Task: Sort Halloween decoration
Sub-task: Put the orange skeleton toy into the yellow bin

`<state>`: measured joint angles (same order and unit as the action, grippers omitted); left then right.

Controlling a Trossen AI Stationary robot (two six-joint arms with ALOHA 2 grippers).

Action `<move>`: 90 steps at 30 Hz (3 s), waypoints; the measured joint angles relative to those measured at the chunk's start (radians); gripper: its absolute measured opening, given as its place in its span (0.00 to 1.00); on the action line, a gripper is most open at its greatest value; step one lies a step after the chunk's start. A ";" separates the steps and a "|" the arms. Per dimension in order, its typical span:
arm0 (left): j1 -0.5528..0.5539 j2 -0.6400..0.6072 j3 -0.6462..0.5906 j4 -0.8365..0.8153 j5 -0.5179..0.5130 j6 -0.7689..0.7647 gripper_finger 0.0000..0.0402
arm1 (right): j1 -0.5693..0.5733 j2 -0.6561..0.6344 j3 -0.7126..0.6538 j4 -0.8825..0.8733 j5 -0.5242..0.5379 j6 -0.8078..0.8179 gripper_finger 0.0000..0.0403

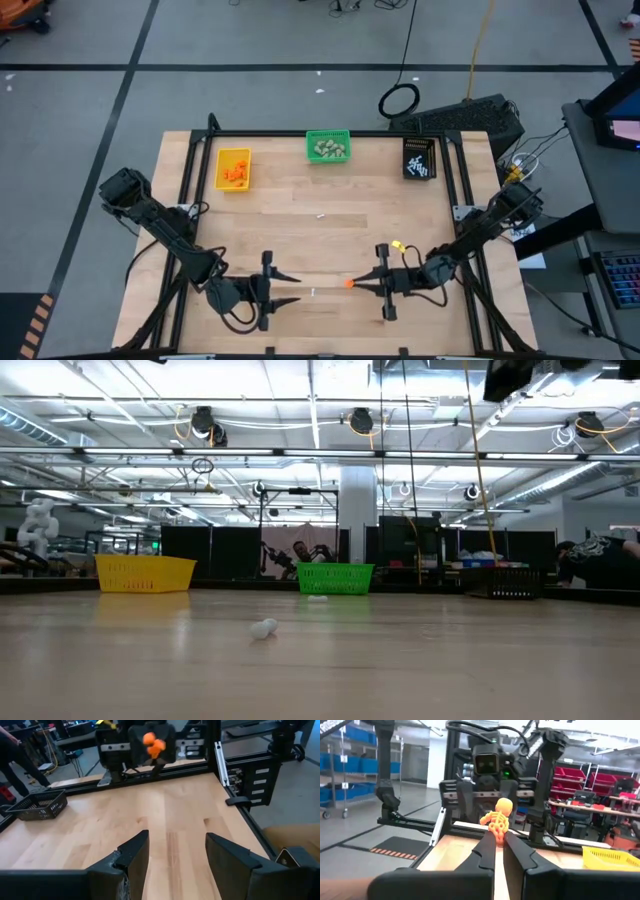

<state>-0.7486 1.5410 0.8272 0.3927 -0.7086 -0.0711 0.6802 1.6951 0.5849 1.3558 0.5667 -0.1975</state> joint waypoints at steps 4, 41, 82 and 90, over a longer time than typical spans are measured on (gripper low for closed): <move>0.000 0.000 0.000 0.000 0.000 0.000 0.48 | -0.001 0.000 -0.052 0.075 0.000 0.029 0.00; 0.000 0.000 0.000 -0.007 0.000 -0.001 0.48 | -0.001 -0.004 -0.062 0.100 -0.055 -0.511 0.00; 0.000 0.000 0.000 -0.009 0.001 -0.001 0.48 | -0.001 -0.004 -0.061 0.110 -0.123 -0.614 0.00; 0.000 0.000 0.000 -0.008 0.001 -0.001 0.48 | -0.001 -0.005 -0.061 0.097 -0.123 -0.486 0.00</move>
<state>-0.7486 1.5410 0.8272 0.3843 -0.7078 -0.0719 0.6792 1.6905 0.5236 1.4533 0.4436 -0.6832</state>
